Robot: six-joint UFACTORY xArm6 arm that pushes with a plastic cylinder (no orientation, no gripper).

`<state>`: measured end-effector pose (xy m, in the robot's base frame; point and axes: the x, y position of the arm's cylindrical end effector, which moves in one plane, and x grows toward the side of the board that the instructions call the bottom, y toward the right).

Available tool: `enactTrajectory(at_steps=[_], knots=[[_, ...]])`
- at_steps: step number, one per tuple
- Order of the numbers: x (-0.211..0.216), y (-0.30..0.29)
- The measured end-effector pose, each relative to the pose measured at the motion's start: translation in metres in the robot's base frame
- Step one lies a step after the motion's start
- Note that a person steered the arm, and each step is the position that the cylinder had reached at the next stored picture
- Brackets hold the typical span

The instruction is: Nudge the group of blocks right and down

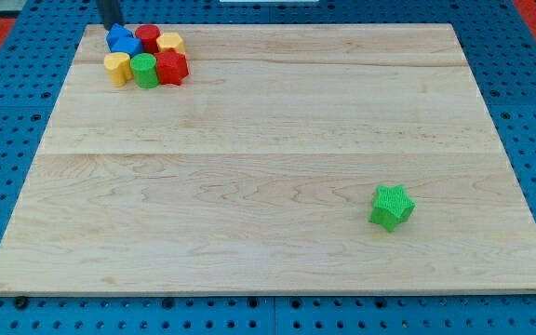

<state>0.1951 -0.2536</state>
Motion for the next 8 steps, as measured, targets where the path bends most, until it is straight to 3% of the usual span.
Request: enactTrajectory(at_steps=[1,3,8], knots=[[0.012,-0.020],[0.017,0.063],[0.038,0.081]])
